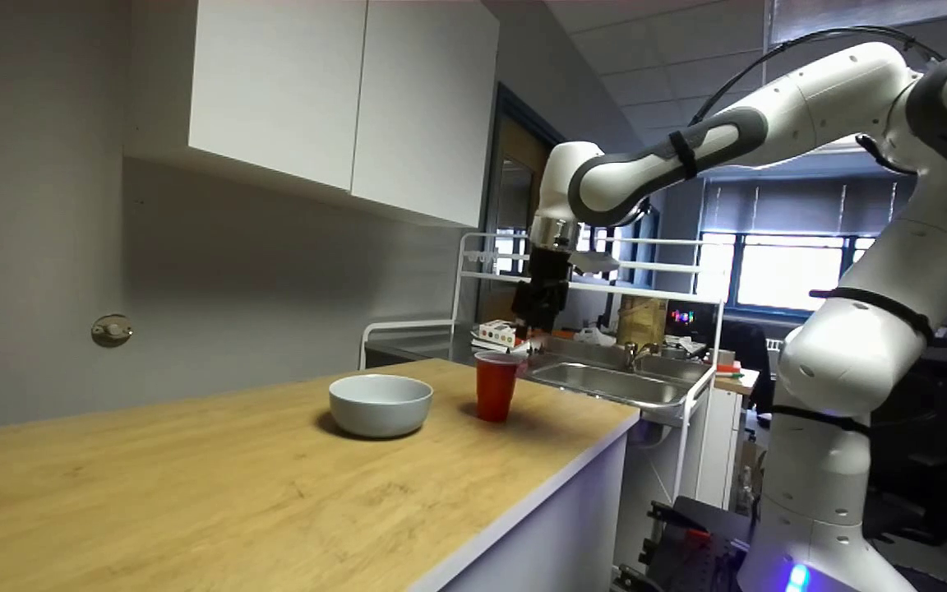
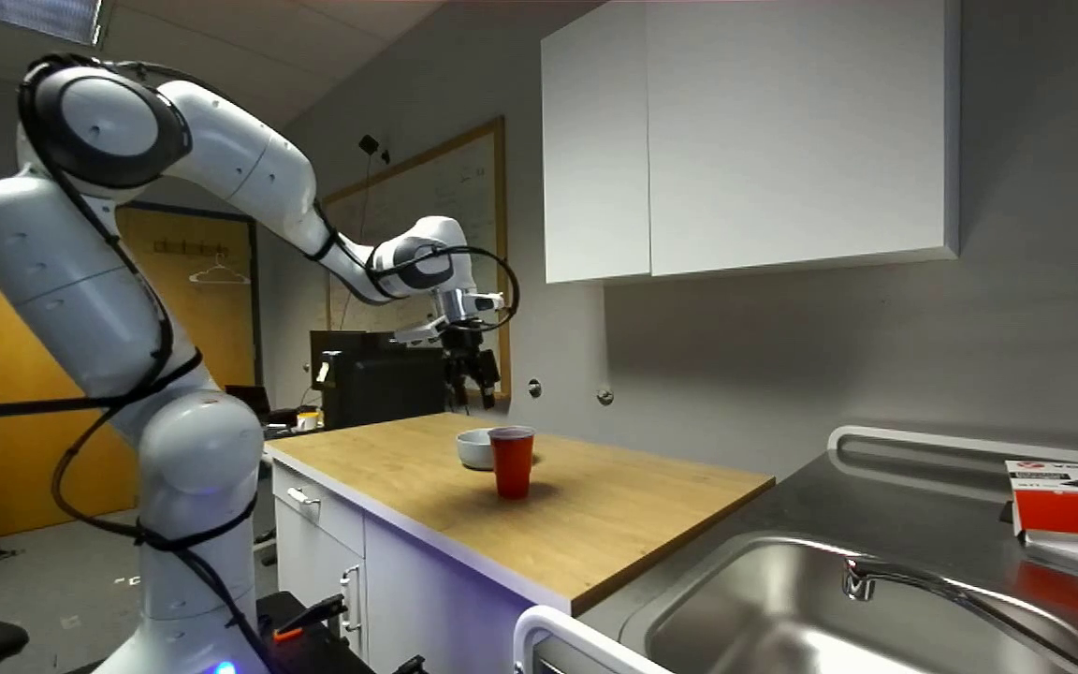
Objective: Pour the contents from the cup into the bowl
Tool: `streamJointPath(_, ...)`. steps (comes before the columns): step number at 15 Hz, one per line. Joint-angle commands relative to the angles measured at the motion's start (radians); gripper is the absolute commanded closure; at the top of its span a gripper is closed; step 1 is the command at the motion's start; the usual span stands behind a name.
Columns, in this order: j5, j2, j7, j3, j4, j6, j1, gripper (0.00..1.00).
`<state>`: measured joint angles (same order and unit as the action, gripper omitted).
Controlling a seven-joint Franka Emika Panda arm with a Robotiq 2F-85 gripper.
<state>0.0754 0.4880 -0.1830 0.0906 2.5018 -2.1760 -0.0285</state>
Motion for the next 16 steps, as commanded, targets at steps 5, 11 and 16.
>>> streamJointPath(5,-0.067,-0.225,-0.069,-0.081,-0.158,-0.05,-0.048,0.0)
streamJointPath(11,-0.104,-0.389,-0.109,-0.094,-0.199,-0.081,-0.041,0.0)
streamJointPath(16,-0.08,-0.462,-0.154,-0.092,-0.222,-0.076,-0.027,0.41)
